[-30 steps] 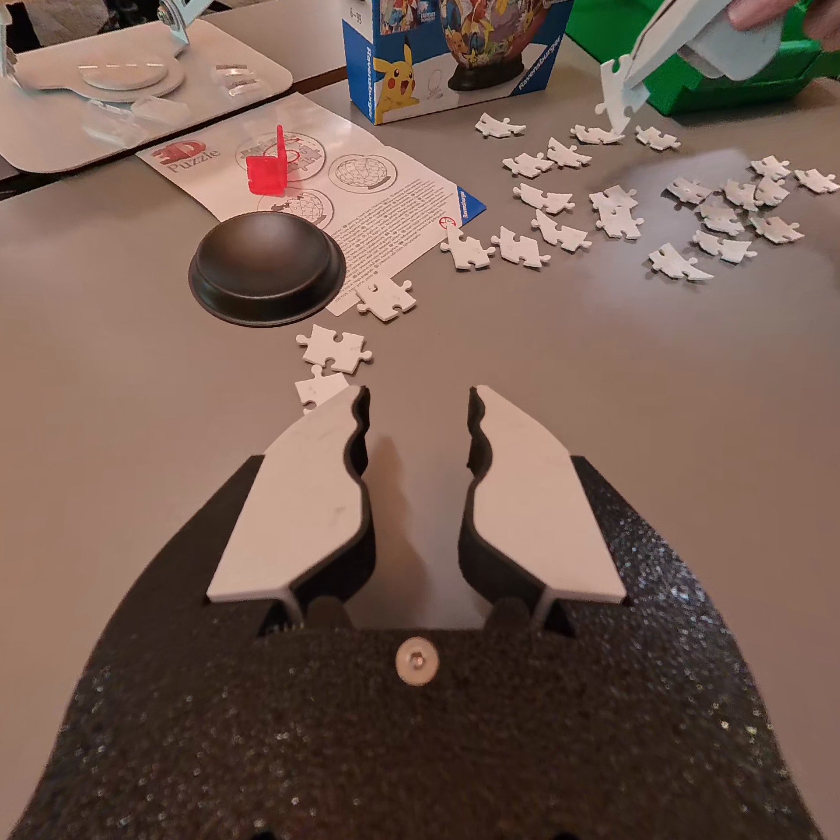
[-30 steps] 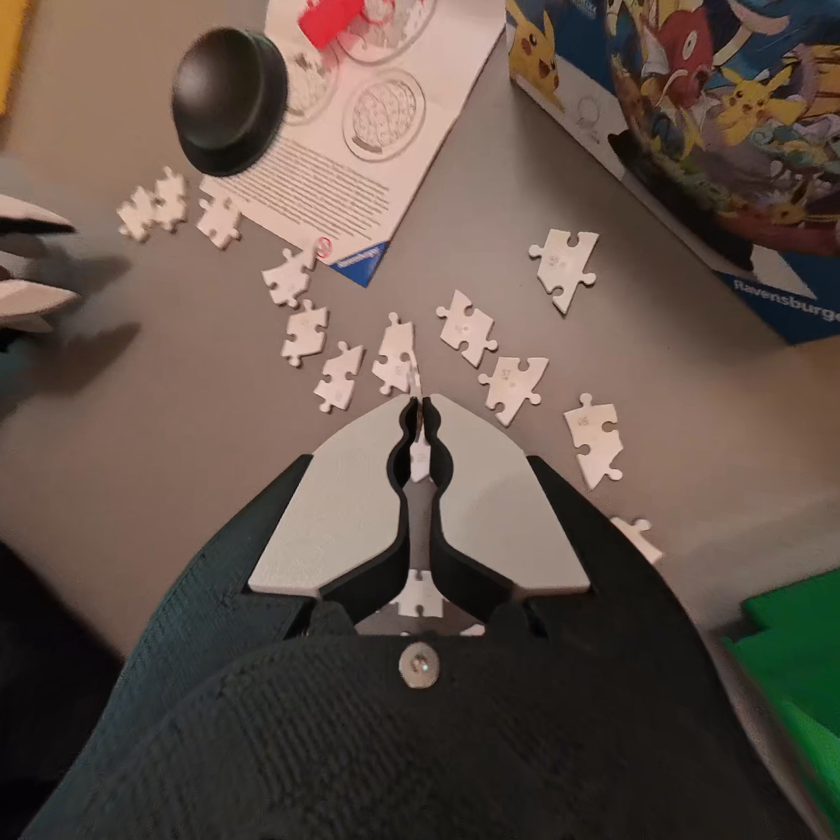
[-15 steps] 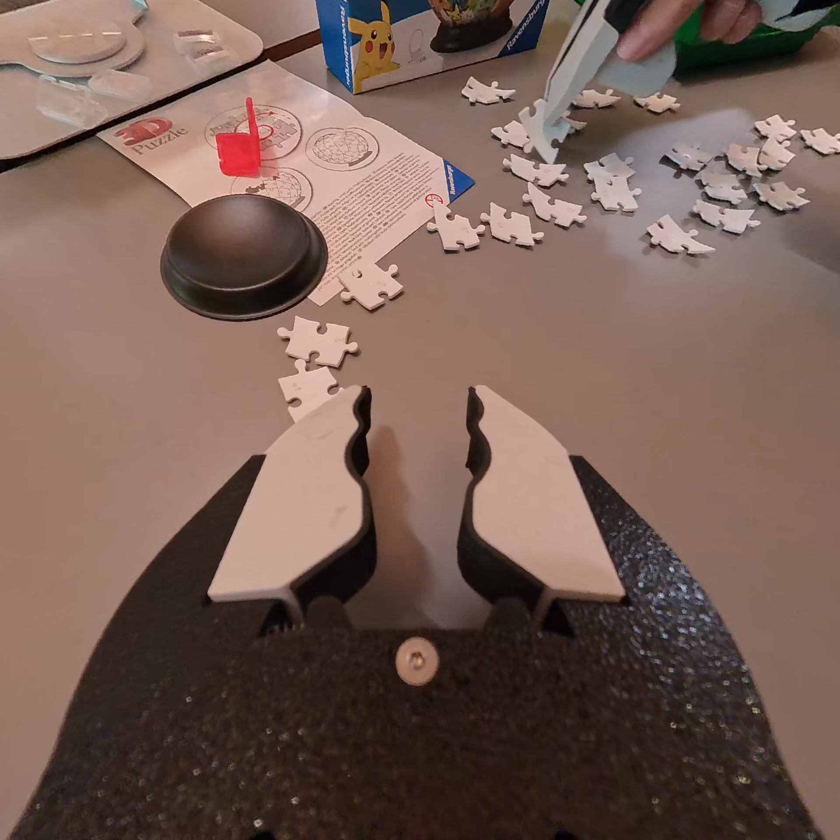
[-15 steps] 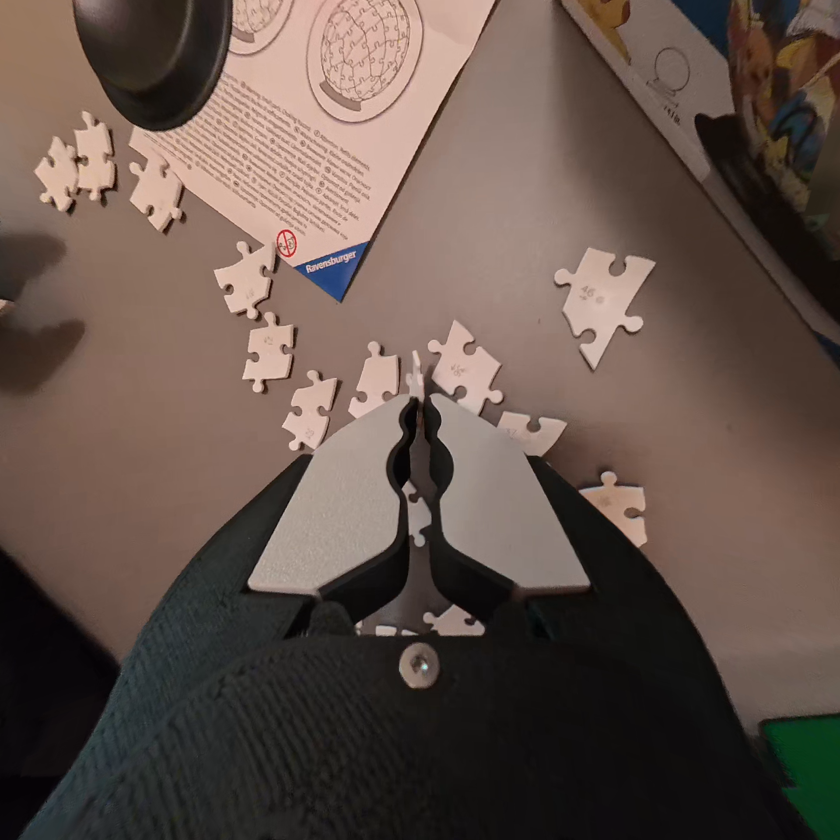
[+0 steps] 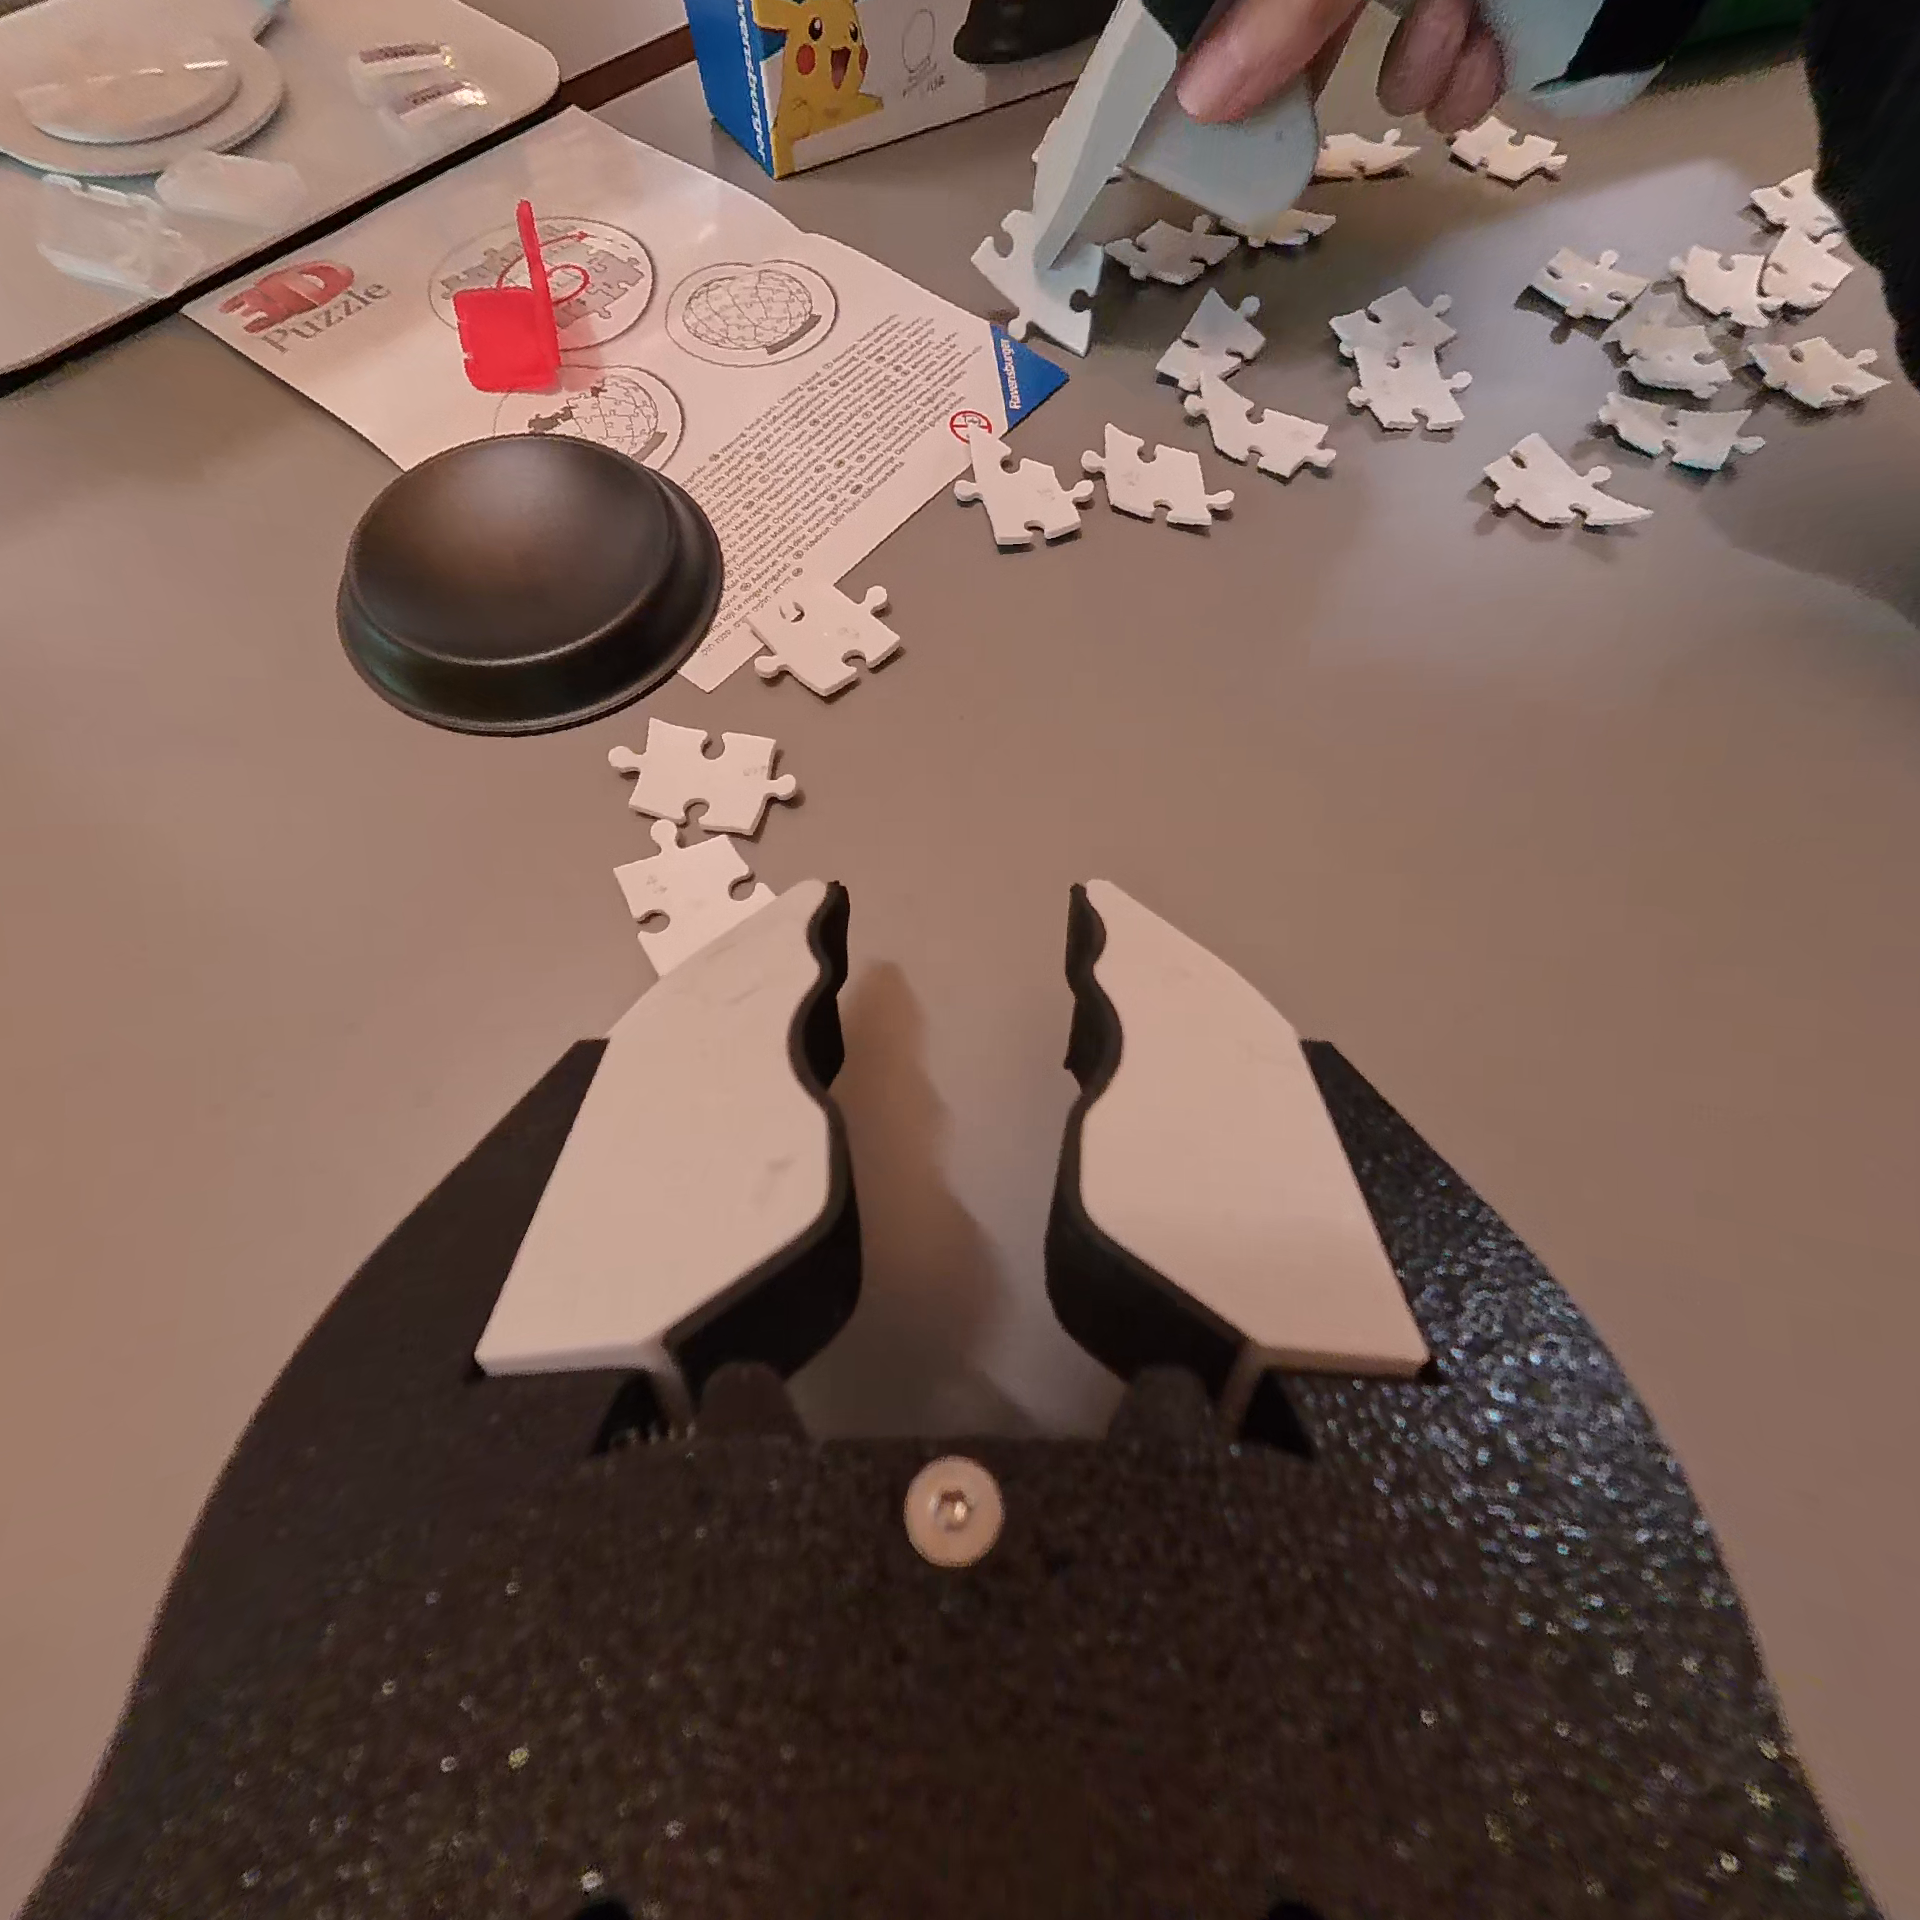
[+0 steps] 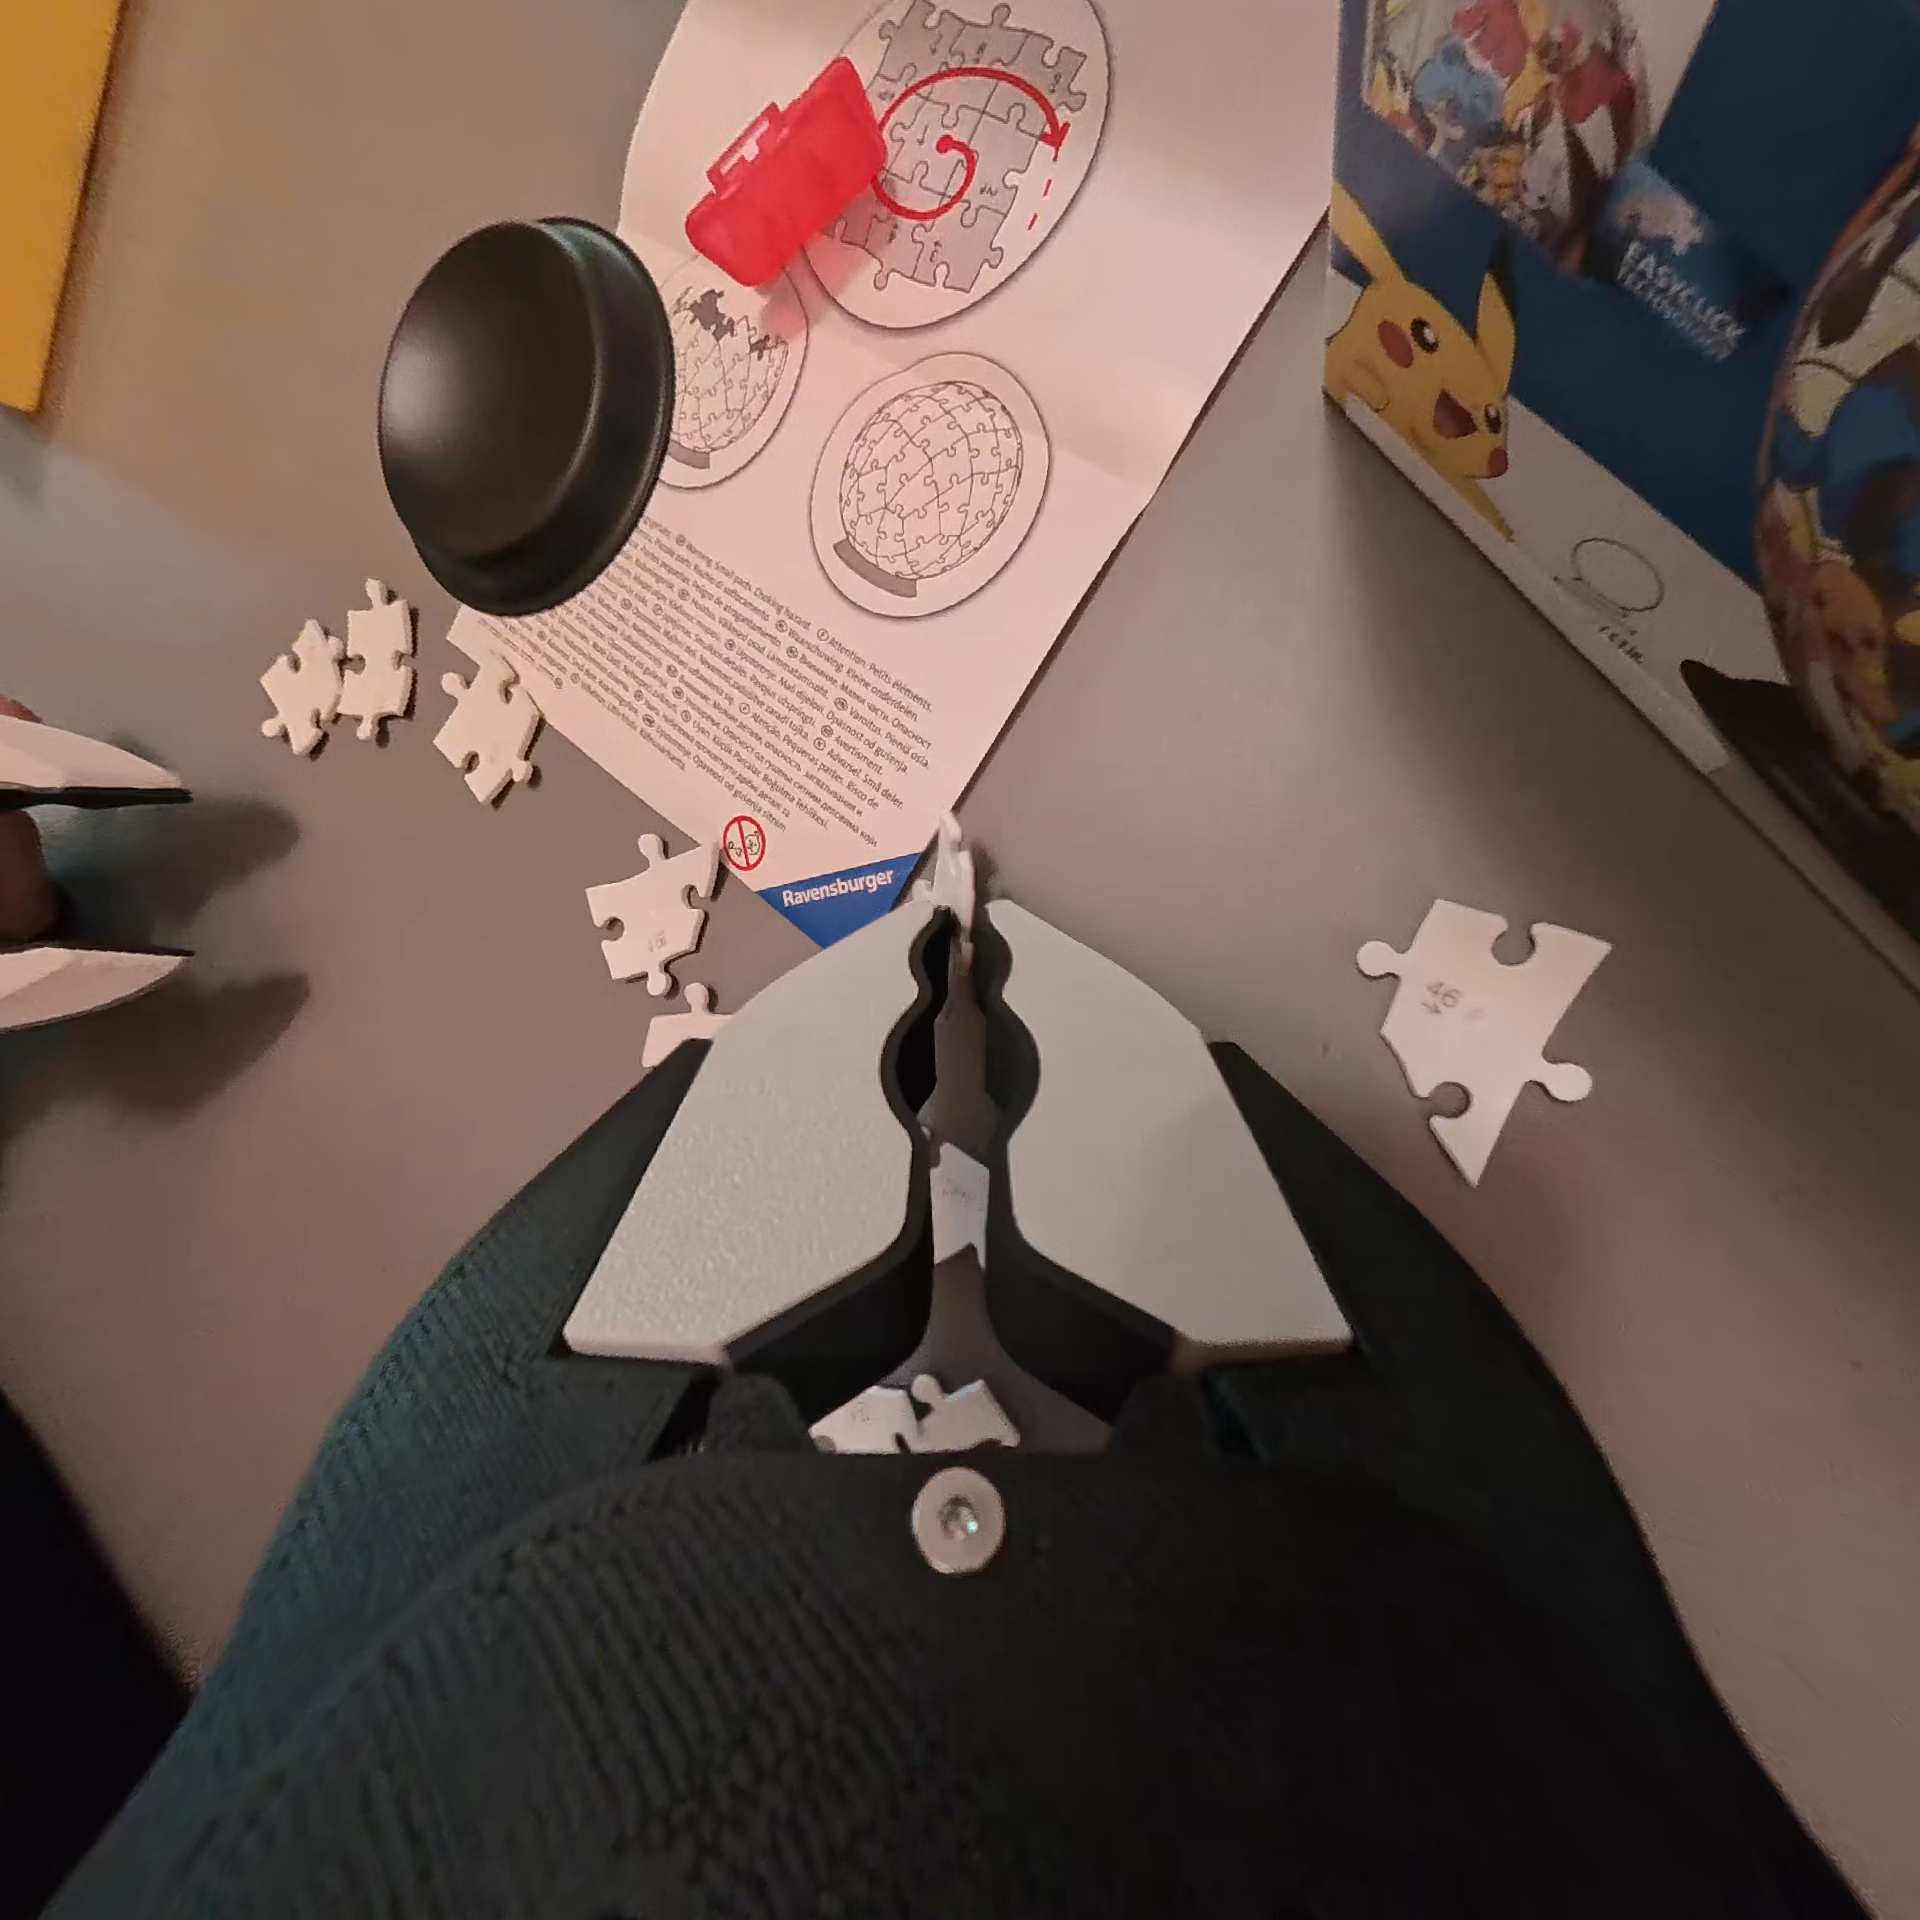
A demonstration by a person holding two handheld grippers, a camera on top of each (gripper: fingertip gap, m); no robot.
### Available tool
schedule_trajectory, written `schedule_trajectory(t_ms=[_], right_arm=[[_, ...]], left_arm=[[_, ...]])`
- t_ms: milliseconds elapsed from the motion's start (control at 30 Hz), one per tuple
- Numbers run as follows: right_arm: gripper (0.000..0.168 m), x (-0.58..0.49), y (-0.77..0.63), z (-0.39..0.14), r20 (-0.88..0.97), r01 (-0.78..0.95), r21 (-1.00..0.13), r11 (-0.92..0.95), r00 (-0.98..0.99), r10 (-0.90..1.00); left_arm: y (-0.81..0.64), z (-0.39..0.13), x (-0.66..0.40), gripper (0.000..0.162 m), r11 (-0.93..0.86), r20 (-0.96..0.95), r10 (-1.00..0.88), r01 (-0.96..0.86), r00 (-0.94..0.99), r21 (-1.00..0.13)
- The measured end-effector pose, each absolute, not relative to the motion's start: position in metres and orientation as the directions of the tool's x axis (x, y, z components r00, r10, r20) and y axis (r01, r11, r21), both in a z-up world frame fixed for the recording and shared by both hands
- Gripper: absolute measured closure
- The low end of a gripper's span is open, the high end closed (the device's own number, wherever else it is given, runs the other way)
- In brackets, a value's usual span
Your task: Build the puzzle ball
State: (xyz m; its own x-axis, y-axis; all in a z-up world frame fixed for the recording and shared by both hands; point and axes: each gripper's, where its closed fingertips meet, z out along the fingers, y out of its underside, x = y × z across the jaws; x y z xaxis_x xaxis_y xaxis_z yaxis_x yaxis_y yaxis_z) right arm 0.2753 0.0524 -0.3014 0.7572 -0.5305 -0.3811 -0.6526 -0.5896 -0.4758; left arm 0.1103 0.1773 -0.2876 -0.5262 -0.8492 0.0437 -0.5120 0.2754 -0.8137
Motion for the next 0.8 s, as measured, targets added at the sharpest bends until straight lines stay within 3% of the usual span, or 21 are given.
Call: schedule_trajectory(t_ms=[100,200,367,600,800], right_arm=[[0.161,0.278,0.047,-0.304,-0.344,-0.646,-0.471,-0.601,0.762,-0.549],[0.147,0.28,0.04,-0.308,-0.292,-0.631,-0.466,-0.62,0.771,-0.565],[0.142,0.279,0.033,-0.295,-0.258,-0.611,-0.497,-0.616,0.782,-0.568],[0.147,0.271,0.015,-0.23,-0.17,-0.486,-0.737,-0.469,0.806,-0.568],[0.143,0.261,0.003,-0.186,-0.016,-0.307,-0.864,-0.398,0.808,-0.588]], left_arm=[[0.177,-0.288,0.11,0.123,0.274,0.046,-0.849,-0.513,-0.527,-0.814],[0.177,-0.288,0.11,0.122,0.276,0.047,-0.848,-0.516,-0.528,-0.811],[0.177,-0.288,0.11,0.123,0.278,0.043,-0.849,-0.514,-0.527,-0.812],[0.184,-0.274,0.11,0.122,0.199,0.072,-0.865,-0.471,-0.497,-0.859],[0.248,-0.22,0.101,0.122,0.155,0.008,-0.926,-0.399,-0.378,-0.904]])
